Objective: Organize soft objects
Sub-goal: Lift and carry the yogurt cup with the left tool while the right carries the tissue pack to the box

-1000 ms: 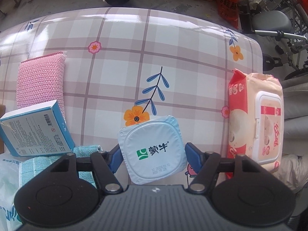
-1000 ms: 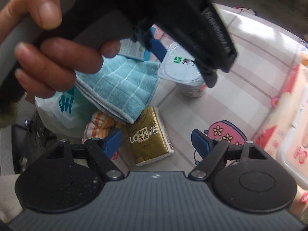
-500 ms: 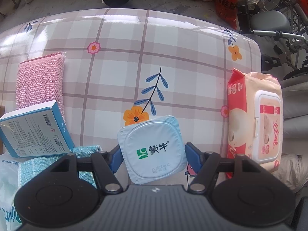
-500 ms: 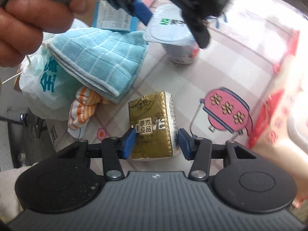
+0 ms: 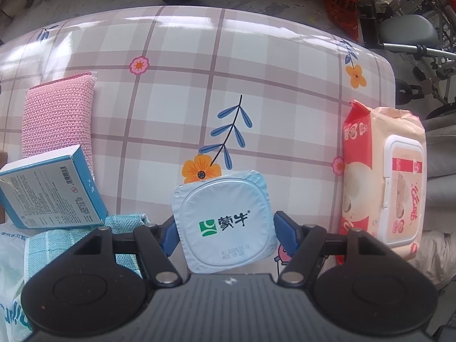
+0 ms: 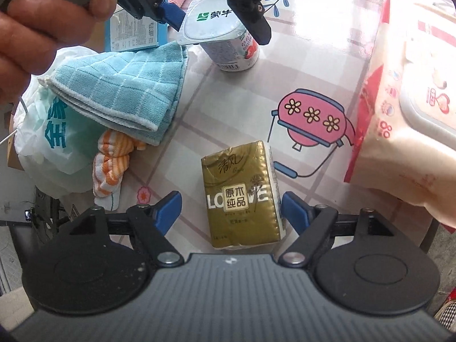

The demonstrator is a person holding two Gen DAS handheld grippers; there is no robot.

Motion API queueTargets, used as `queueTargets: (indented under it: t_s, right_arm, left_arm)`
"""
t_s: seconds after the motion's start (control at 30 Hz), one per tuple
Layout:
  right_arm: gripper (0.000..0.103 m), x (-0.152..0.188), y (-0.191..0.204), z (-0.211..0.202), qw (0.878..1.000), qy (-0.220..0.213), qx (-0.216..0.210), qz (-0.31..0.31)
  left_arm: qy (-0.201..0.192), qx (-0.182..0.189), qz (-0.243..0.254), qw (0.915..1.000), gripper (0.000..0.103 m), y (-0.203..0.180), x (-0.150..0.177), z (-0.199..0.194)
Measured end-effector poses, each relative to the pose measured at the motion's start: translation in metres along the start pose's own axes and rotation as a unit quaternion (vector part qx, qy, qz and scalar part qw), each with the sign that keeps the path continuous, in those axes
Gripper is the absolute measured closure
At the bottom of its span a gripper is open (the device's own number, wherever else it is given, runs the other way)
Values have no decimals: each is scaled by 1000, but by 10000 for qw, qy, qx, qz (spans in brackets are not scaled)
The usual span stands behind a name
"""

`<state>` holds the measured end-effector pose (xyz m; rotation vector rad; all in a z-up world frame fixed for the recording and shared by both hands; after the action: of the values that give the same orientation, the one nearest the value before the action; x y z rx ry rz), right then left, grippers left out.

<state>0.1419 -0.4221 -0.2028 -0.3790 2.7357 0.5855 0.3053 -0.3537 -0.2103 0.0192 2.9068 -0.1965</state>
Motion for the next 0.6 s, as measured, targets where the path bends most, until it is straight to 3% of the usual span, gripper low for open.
queueTargets:
  t_s: [0.17,0.23,0.3,0.6]
  right_arm:
    - [29,-4,1,0,9996,-127,200,-120]
    - [34,-4,0,1,9992,-144,302,-197]
    - [47,-4,-2,1,9986,-157,415,-289]
    - [52,-7,-13,-4,9989,-256,359,172]
  left_arm:
    - [8,-84,60,9999,37,-1,-1,3]
    - [14,-93,117,9999,37,-3,-2,4]
    - [2,-113,170,9998,37,-3,-2,4]
    - [-156,152,232,9995,38,-3,1,-6]
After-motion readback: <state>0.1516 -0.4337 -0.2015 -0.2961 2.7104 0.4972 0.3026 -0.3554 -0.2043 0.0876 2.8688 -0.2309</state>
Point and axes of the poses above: each gripper's, at about its wrist camera, not at the fingertips, and z roughly the way its jaws point, y to its left, x to its underside, the point moved 10 cm from there along z, roughly the way its jaws point, and after that the axes turned 12 degrees about -y, right-handed, at the moved point
